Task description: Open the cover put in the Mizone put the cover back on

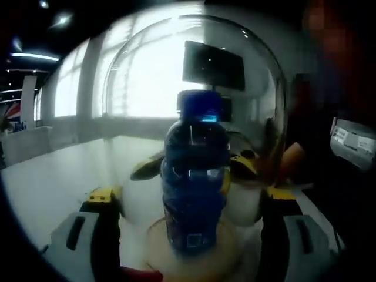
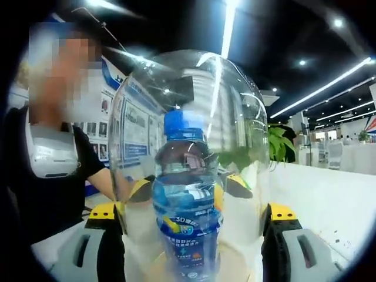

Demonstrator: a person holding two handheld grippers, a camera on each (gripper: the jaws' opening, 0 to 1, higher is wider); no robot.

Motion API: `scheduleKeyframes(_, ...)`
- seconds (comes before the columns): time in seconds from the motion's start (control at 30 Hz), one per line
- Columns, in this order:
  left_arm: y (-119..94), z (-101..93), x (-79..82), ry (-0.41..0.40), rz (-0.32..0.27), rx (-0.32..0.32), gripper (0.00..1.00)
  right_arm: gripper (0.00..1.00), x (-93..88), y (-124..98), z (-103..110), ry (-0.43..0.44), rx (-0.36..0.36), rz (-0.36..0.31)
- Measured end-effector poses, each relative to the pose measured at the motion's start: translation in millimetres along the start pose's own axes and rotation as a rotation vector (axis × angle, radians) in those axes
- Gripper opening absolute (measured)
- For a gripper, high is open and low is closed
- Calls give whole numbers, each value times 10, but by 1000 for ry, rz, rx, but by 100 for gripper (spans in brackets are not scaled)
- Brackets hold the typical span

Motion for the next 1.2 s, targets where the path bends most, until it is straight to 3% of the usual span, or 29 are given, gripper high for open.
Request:
scheduleKeyframes(0.47,-55,-22,45,38,11,37,84,90,-47,-32,31,-19,-26,-105)
scheduleKeyframes(0.63,-94,-10,67,37,14,40,83,90,-47,-51,69,-37,-45,-26)
scheduleKeyframes(0.83,-121,-6,94,79,25,60,80,90,42,-106,114,-35,-41,-43)
scheduleKeyframes(0.87,-128,-8,93,82,26,62,80,82,67,-125,95,-45,-72,-37)
scheduleKeyframes(1.2,-167,-20,115,109,55,93,77,80,174,-131,94,-23,-109,44)
Point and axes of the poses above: the point that each gripper's makers call its tool centre point, and the gripper's own axes: y roughly forward along the fingers, z roughly to its left, x roughly out of its top, the point moved 8 cm from there along -y, roughly backward along the fingers, and after that the axes turned 13 degrees about x, right-handed, at the moved point
